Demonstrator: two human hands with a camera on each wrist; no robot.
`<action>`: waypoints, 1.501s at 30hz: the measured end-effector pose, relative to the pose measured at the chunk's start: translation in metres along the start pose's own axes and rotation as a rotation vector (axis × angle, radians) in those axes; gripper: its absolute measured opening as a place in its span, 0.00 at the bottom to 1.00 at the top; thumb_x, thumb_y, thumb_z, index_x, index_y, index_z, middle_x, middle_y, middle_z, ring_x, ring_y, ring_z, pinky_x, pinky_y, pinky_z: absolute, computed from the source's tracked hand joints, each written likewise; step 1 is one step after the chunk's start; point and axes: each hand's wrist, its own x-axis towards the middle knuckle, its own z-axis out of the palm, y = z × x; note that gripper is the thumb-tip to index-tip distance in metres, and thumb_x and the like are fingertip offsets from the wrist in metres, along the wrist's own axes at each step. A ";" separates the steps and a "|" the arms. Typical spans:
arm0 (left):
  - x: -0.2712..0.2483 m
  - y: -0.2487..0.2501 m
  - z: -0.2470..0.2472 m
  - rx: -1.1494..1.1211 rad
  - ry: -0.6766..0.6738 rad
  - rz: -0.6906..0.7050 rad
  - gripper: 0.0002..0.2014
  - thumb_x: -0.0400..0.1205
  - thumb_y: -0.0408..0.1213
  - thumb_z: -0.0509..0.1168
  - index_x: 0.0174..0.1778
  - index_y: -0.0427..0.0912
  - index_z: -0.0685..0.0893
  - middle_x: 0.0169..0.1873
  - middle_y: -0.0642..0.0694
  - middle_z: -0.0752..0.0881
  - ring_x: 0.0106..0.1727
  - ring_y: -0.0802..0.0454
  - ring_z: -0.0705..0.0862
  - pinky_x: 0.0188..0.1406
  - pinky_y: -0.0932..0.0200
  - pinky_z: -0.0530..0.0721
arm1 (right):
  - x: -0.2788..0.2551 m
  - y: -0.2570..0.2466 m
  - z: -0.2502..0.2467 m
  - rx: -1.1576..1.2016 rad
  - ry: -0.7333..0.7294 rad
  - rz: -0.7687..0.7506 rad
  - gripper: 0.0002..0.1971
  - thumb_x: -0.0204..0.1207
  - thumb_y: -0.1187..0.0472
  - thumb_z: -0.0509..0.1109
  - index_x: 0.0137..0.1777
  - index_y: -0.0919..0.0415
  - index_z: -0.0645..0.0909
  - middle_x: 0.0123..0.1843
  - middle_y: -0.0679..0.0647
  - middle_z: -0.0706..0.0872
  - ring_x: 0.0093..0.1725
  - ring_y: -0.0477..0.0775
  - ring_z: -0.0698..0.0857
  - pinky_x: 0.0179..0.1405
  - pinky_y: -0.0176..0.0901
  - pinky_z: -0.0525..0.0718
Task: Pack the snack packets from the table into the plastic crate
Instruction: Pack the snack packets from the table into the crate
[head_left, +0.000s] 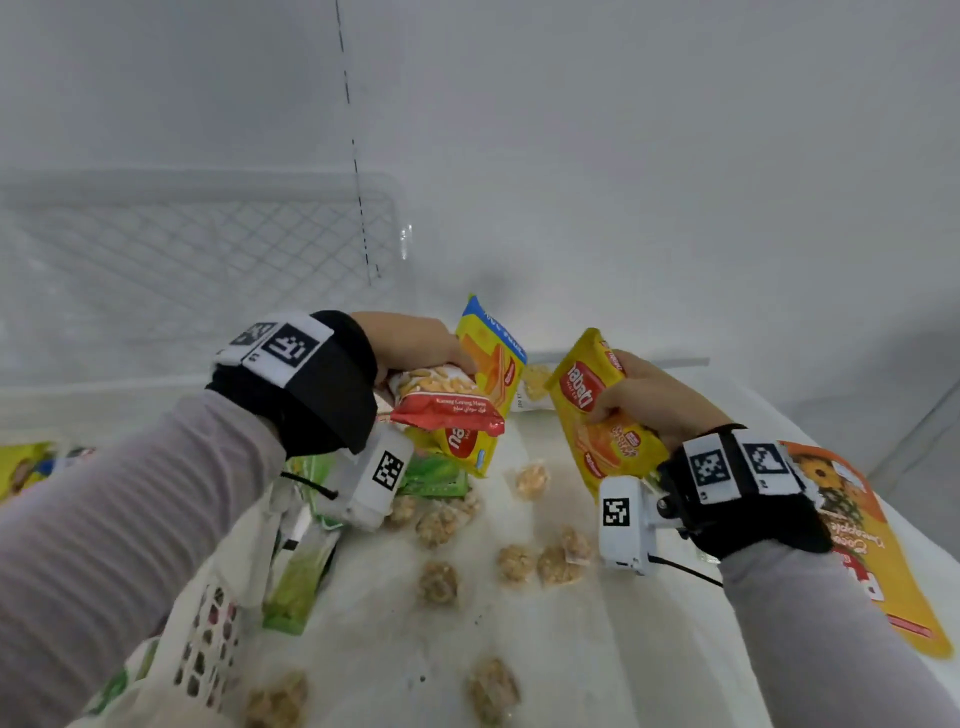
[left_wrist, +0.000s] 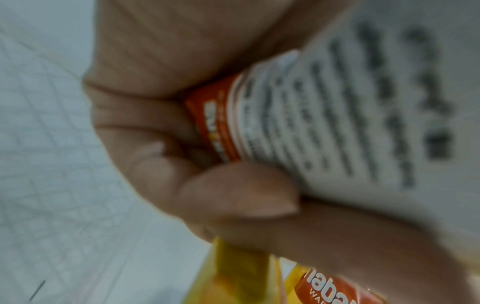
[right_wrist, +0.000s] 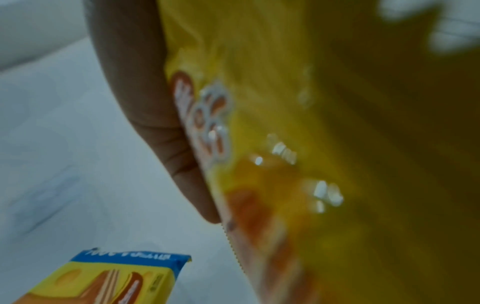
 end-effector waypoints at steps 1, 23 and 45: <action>-0.008 -0.004 -0.010 -0.023 -0.006 0.003 0.11 0.80 0.44 0.65 0.48 0.39 0.81 0.40 0.38 0.84 0.32 0.46 0.81 0.32 0.59 0.81 | -0.004 -0.009 0.002 0.003 0.002 -0.022 0.29 0.66 0.74 0.69 0.67 0.53 0.73 0.56 0.58 0.84 0.53 0.62 0.84 0.54 0.57 0.84; -0.152 -0.260 -0.201 0.081 0.224 -0.179 0.19 0.82 0.41 0.64 0.58 0.26 0.82 0.50 0.29 0.86 0.42 0.37 0.83 0.43 0.46 0.83 | -0.072 -0.240 0.297 0.043 -0.323 -0.387 0.27 0.68 0.80 0.66 0.63 0.54 0.75 0.54 0.60 0.86 0.52 0.64 0.85 0.46 0.54 0.87; -0.124 -0.353 -0.192 -0.438 0.586 0.139 0.14 0.79 0.46 0.65 0.37 0.38 0.76 0.36 0.37 0.85 0.33 0.41 0.87 0.39 0.49 0.90 | -0.039 -0.210 0.425 0.426 0.051 -0.234 0.14 0.70 0.72 0.71 0.47 0.54 0.73 0.49 0.61 0.86 0.44 0.59 0.89 0.43 0.61 0.89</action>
